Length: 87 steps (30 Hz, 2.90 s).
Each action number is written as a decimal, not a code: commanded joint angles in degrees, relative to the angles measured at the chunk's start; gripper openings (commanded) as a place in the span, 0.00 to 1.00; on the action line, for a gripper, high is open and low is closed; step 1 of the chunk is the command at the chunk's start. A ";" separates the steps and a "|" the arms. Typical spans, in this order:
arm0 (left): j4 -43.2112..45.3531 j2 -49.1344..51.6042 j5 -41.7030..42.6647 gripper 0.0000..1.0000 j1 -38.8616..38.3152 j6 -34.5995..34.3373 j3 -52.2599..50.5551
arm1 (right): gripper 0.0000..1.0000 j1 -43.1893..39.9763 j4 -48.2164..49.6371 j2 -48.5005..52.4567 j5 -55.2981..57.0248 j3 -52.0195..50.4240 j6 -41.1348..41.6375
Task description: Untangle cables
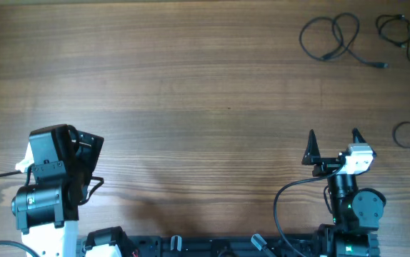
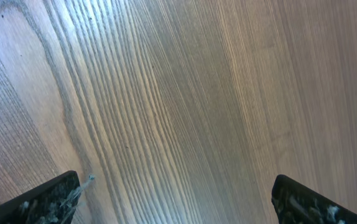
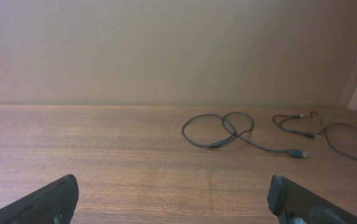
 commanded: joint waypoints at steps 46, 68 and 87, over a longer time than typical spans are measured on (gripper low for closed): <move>61.96 -47.89 11.67 1.00 -7.13 34.86 -50.90 | 1.00 0.28 0.09 -0.42 0.98 -0.07 -1.03; 58.71 -47.76 10.95 1.00 -6.99 49.64 -50.84 | 1.00 0.28 0.09 -0.39 0.98 -0.07 -1.03; 58.71 -47.76 10.93 1.00 -6.99 49.64 -50.84 | 1.00 0.28 0.09 -0.39 0.98 -0.07 -1.03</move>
